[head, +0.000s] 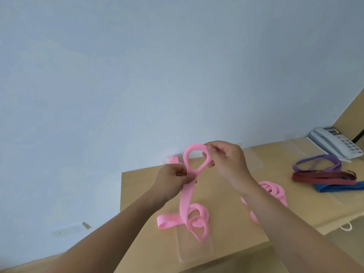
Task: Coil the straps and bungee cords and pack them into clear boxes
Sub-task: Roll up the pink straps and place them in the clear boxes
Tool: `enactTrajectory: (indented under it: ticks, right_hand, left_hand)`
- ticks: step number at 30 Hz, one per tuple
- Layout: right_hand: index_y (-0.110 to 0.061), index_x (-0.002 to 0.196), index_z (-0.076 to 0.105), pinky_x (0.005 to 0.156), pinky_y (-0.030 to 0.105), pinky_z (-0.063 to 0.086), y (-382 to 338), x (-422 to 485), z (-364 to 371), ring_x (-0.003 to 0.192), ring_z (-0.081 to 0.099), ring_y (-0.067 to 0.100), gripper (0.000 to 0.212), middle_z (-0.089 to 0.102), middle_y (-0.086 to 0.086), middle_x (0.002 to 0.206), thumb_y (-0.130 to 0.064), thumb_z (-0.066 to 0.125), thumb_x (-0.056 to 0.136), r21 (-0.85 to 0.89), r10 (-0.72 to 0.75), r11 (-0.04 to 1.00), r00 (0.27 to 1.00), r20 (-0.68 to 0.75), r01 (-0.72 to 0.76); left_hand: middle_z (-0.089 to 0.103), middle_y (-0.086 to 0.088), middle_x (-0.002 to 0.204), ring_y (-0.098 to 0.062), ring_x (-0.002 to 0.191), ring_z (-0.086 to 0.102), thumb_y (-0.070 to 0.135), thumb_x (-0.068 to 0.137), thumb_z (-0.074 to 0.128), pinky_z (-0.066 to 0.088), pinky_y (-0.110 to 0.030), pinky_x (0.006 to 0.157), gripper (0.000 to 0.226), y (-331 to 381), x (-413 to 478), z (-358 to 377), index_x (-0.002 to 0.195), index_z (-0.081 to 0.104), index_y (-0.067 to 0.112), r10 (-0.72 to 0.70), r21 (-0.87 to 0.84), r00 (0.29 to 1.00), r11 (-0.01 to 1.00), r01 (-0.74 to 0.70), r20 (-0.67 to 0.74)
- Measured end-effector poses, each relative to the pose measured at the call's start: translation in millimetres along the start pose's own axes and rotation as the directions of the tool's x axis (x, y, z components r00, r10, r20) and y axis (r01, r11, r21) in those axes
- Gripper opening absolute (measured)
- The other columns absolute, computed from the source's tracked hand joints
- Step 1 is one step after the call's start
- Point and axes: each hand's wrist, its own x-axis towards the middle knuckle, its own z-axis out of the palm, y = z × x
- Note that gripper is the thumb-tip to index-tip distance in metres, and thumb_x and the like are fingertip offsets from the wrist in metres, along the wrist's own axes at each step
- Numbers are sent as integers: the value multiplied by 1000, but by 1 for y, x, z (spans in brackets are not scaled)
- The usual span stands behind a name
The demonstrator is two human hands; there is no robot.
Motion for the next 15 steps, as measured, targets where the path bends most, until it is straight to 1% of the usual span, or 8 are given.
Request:
enactTrajectory:
  ticks: [2,4,6,7,8,10,12,15]
  right_hand:
    - [-20,82,76,73,32,55,-13,11,-8,72,70,9,22,73,-11,78,-13,60,95,27,-40,999,999,22,39]
    - [-21,83,78,78,30,56,-23,19,-16,81,70,5,16,74,-16,83,-12,66,91,32,-107,994,993,56,105]
    - [-20,85,79,79,28,57,-28,26,-23,88,70,6,13,74,-16,87,-10,71,87,29,-209,978,975,76,207]
    - [-20,85,79,78,27,57,-29,28,-25,88,70,7,12,74,-15,86,-9,74,85,10,-277,961,958,75,277]
    - [-20,84,79,78,26,57,-29,30,-26,87,70,8,12,73,-14,86,-8,76,83,-22,-347,937,935,73,349]
    - [-20,86,79,79,22,54,-26,33,-26,88,68,6,17,72,-14,88,-6,78,78,-96,-453,884,889,69,458]
    - [-20,87,80,82,16,50,-22,40,-27,91,66,4,20,72,-11,91,-5,78,75,-148,-519,839,852,67,523]
    - [-19,87,80,80,17,49,-17,49,-26,92,64,10,15,70,-7,92,-8,77,76,-177,-583,789,808,89,589]
  left_hand:
    - [80,-8,89,-33,91,75,9,93,71,60,-45,83,8,20,2,-1,88,76,4,15,-49,999,999,-17,-36]
    - [80,-10,88,-30,82,75,9,94,71,61,-39,72,12,38,4,-2,93,74,-3,25,-121,998,992,-32,-54]
    - [78,-10,83,-28,72,67,13,95,72,50,-36,64,19,54,5,0,92,72,-6,43,-188,997,981,-53,-57]
    - [76,-10,82,-27,72,63,16,94,73,45,-38,66,22,60,6,1,90,71,-6,53,-221,996,973,-66,-65]
    - [75,-13,82,-27,73,62,18,93,75,44,-41,69,24,65,8,2,90,72,-6,69,-252,995,964,-85,-75]
    - [74,-21,88,-29,80,67,20,89,76,49,-44,78,24,71,9,3,94,74,-4,107,-296,990,947,-129,-88]
    - [70,-25,90,-31,84,66,27,85,75,49,-45,81,33,75,10,4,99,74,-3,133,-323,987,934,-155,-88]
    - [69,-32,94,-33,84,65,38,85,75,50,-48,82,51,77,13,8,102,70,-9,143,-344,981,922,-181,-132]
